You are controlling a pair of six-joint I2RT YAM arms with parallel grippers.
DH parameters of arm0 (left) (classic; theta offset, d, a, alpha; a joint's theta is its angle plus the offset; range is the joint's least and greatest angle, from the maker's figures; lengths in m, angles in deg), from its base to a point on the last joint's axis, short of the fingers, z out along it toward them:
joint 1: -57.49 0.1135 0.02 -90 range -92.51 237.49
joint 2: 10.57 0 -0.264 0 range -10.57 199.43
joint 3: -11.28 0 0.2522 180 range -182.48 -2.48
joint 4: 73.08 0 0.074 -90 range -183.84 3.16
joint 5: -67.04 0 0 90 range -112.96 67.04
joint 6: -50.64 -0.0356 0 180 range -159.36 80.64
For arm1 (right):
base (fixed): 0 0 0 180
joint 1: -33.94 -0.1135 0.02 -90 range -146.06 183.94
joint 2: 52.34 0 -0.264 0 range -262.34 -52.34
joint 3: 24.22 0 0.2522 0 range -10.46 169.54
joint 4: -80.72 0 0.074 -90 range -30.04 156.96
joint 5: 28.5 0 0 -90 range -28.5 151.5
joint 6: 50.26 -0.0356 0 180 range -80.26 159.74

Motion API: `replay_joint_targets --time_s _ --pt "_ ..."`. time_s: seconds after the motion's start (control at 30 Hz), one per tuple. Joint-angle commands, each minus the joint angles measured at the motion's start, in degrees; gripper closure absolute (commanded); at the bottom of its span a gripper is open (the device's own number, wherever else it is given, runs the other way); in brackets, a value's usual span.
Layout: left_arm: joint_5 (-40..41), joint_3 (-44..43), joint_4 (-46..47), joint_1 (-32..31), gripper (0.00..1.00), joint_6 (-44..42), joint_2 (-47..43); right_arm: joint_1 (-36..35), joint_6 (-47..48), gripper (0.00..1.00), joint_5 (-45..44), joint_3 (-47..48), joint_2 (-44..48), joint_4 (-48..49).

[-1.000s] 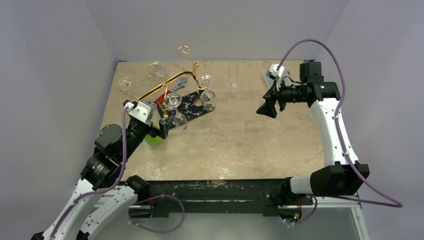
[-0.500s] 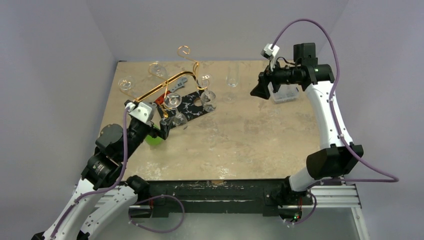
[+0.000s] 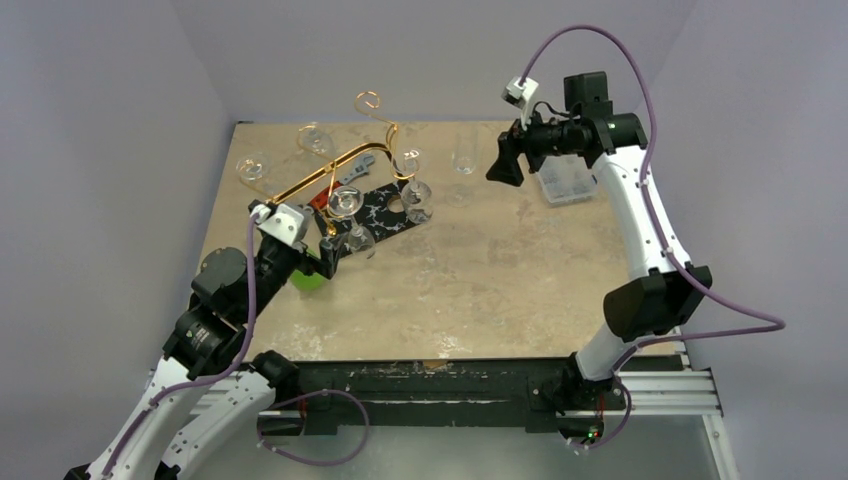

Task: Place the wine glass upside down on the wine glass rack
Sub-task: Pick up the wine glass at the center of the board.

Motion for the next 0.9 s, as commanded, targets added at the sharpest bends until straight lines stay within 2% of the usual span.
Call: replay_joint_targets --time_s 0.0,0.87 --pt "0.3 0.1 2.3 0.5 0.07 1.0 0.0 -1.2 -2.6 0.23 -2.7 3.2 -0.9 2.5" --pt "1.7 0.2 2.3 1.1 0.06 0.7 -0.3 -1.9 -19.9 0.24 -4.9 3.8 -7.5 15.4"
